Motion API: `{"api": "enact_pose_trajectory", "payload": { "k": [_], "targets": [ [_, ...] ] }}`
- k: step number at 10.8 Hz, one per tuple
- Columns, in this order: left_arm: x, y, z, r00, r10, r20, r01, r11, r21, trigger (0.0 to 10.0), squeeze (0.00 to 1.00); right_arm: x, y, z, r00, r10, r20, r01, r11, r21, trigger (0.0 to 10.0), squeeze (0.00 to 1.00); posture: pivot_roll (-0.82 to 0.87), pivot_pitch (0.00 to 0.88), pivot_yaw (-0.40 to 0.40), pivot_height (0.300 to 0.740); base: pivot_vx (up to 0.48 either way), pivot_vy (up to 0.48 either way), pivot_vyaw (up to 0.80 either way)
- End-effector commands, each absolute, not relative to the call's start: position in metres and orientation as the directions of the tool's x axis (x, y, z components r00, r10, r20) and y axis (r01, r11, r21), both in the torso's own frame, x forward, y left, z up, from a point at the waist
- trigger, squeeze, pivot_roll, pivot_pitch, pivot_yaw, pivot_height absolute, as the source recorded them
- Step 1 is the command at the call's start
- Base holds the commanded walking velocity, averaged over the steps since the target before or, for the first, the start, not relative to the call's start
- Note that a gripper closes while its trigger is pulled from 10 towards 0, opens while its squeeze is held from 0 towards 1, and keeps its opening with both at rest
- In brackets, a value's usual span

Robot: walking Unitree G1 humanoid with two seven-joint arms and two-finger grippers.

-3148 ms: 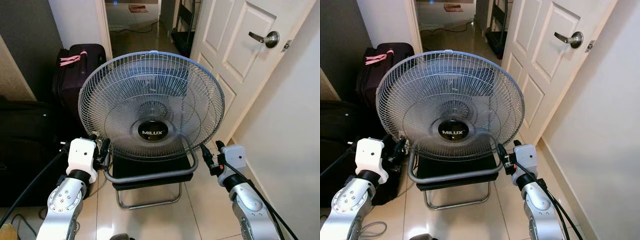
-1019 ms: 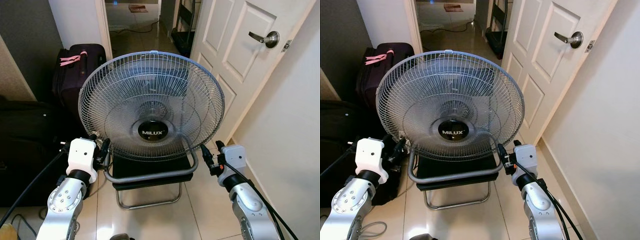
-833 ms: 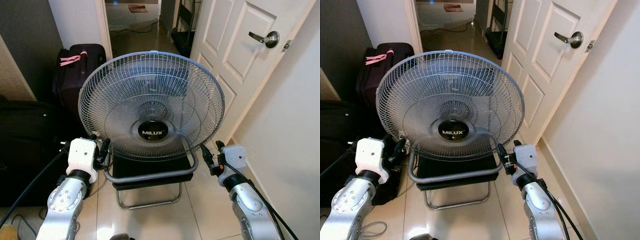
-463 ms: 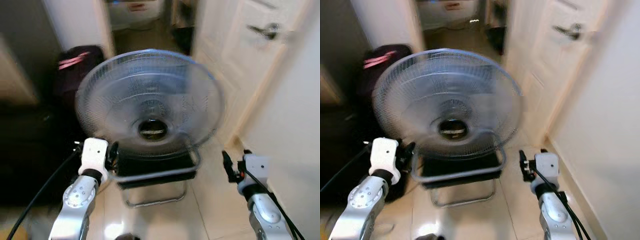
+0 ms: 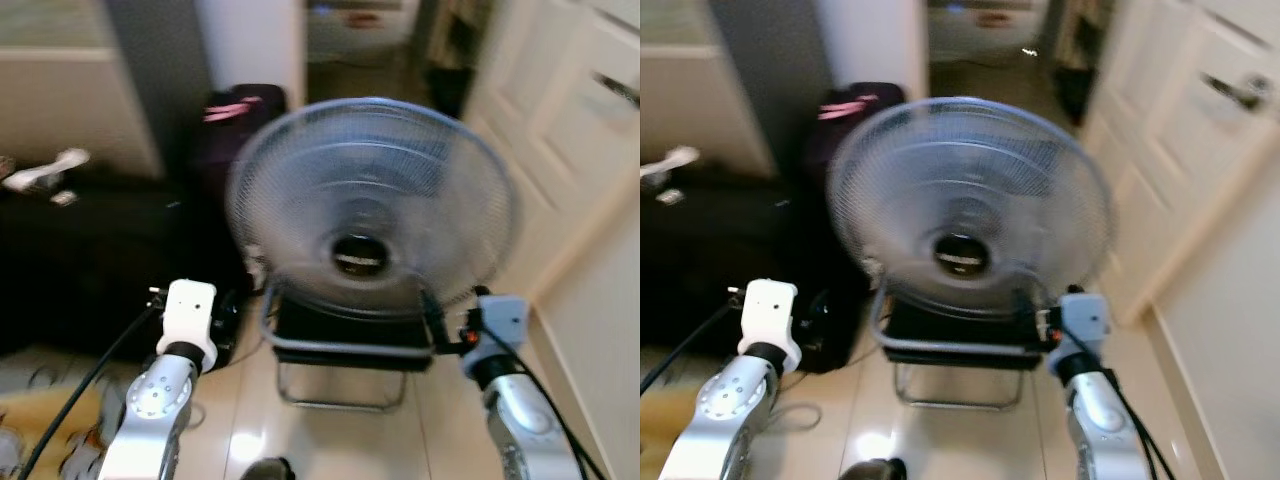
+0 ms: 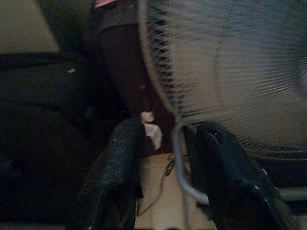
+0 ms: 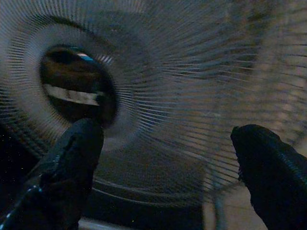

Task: Clean up the room

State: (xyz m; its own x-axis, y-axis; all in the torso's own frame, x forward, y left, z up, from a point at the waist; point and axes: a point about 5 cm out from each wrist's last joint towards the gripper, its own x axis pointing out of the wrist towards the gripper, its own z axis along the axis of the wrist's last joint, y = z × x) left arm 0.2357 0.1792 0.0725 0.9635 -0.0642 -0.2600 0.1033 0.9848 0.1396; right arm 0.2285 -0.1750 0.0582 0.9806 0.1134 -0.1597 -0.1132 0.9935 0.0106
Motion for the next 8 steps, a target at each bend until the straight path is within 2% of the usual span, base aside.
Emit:
{"api": "enact_pose_trajectory", "payload": {
  "k": [1,2,3,4,6,8],
  "targets": [
    [0.235,0.176,0.077,0.966,-0.074,-0.246,0.111,0.984,0.137,10.0,0.00,0.231,-0.181,0.058,0.978,0.106,-0.180,-0.106,0.994,0.009,10.0,1.00,0.01,0.000,0.004,0.740,0.000,0.000,0.80],
    [0.235,0.175,0.080,0.967,-0.088,-0.241,0.121,0.985,0.124,10.0,0.00,0.232,-0.179,0.058,0.976,0.114,-0.183,-0.114,0.993,0.012,10.0,1.00,0.01,0.000,0.002,0.740,0.000,0.000,0.80],
    [0.237,0.171,0.084,0.964,-0.129,-0.234,0.153,0.984,0.091,10.0,0.00,0.234,-0.176,0.062,0.981,0.111,-0.156,-0.126,0.988,-0.087,10.0,1.00,0.01,0.000,0.000,0.740,0.000,0.000,0.00],
    [0.239,0.170,0.086,0.961,-0.149,-0.234,0.178,0.978,0.110,10.0,0.00,0.234,-0.180,0.061,0.986,0.066,-0.156,-0.077,0.994,-0.071,10.0,1.00,0.01,0.000,-0.001,0.740,0.000,0.000,0.00],
    [0.249,0.174,0.095,0.979,-0.108,-0.174,0.139,0.975,0.174,10.0,0.00,0.234,-0.187,0.060,0.985,-0.058,-0.165,0.046,0.996,-0.075,10.0,1.00,-0.01,0.000,0.024,0.740,0.000,0.000,0.53],
    [0.253,0.176,0.096,0.977,-0.096,-0.191,0.120,0.986,0.116,10.0,0.00,0.236,-0.185,0.059,0.983,-0.071,-0.167,0.059,0.995,-0.075,10.0,1.00,-0.02,0.000,0.038,0.740,0.000,0.000,0.62]
  ]
}}
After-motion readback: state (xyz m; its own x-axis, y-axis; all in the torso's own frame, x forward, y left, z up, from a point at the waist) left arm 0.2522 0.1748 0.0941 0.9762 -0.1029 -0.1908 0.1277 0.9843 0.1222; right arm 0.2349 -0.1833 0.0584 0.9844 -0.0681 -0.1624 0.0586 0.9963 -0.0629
